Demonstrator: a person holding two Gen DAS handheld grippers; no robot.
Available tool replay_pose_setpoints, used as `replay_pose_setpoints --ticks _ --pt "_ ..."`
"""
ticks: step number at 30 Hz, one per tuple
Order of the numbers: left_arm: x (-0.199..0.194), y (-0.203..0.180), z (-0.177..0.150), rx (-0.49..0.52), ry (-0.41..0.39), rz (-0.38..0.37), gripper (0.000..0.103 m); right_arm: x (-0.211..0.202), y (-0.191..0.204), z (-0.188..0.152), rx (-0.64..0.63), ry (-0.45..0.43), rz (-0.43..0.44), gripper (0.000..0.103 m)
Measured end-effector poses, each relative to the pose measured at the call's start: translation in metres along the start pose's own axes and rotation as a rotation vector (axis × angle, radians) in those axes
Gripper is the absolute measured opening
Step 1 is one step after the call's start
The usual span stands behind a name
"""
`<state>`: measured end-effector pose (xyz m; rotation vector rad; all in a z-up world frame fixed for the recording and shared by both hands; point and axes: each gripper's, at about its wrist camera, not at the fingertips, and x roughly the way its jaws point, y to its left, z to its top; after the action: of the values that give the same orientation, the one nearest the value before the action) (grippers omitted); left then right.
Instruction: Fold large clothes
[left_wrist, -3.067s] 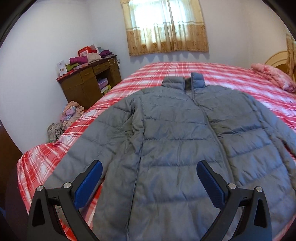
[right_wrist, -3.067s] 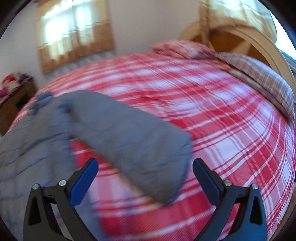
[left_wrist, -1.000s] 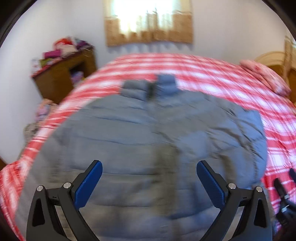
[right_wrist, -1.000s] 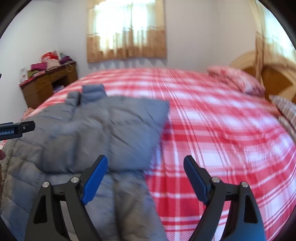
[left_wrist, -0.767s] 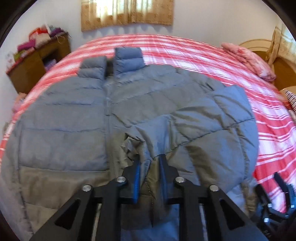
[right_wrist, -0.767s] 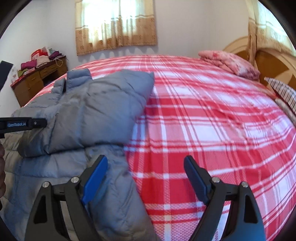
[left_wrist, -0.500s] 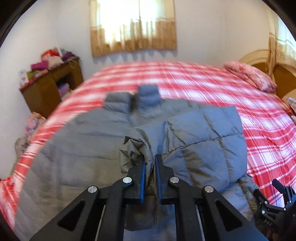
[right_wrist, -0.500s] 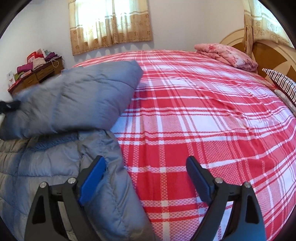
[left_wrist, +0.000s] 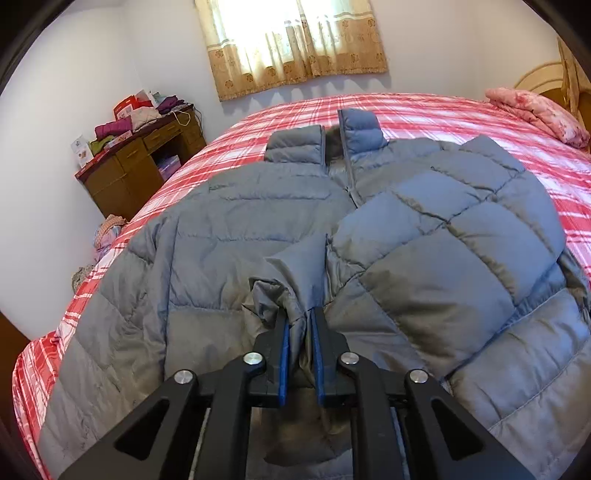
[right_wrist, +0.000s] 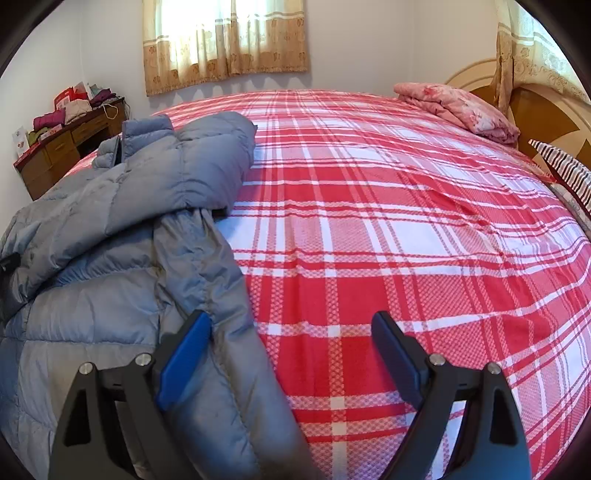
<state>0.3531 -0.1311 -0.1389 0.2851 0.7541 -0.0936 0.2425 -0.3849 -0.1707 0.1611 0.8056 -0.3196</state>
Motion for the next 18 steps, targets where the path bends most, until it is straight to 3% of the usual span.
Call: replay_pose_setpoints --ticks 3,5,8,11,12,13,14,18 --pt "-0.010 0.004 0.007 -0.005 -0.044 0.038 0.035 0.004 0.004 0.001 -0.016 0.032 0.015 0.092" --pt "-0.028 0.013 0.011 -0.028 -0.111 0.074 0.073 0.003 0.005 0.001 -0.026 0.060 0.053 0.092" --pt "-0.059 0.031 0.012 -0.053 -0.230 0.096 0.089 -0.012 0.000 0.010 -0.041 0.101 0.108 0.092" --pt "-0.073 0.044 0.018 -0.091 -0.280 0.069 0.096 -0.039 -0.005 0.037 -0.042 0.052 0.119 0.091" --pt "-0.072 0.046 0.024 -0.107 -0.278 0.060 0.096 -0.044 -0.005 0.048 -0.036 0.034 0.115 0.083" --pt "-0.066 0.045 0.032 -0.117 -0.256 0.066 0.096 -0.048 -0.004 0.067 -0.024 0.006 0.104 0.067" --pt "-0.060 0.041 0.038 -0.127 -0.229 0.080 0.096 -0.048 -0.001 0.079 -0.019 -0.013 0.099 0.062" --pt "-0.020 0.032 0.052 -0.226 -0.137 0.081 0.096 -0.014 0.020 0.124 0.004 -0.093 0.087 0.060"
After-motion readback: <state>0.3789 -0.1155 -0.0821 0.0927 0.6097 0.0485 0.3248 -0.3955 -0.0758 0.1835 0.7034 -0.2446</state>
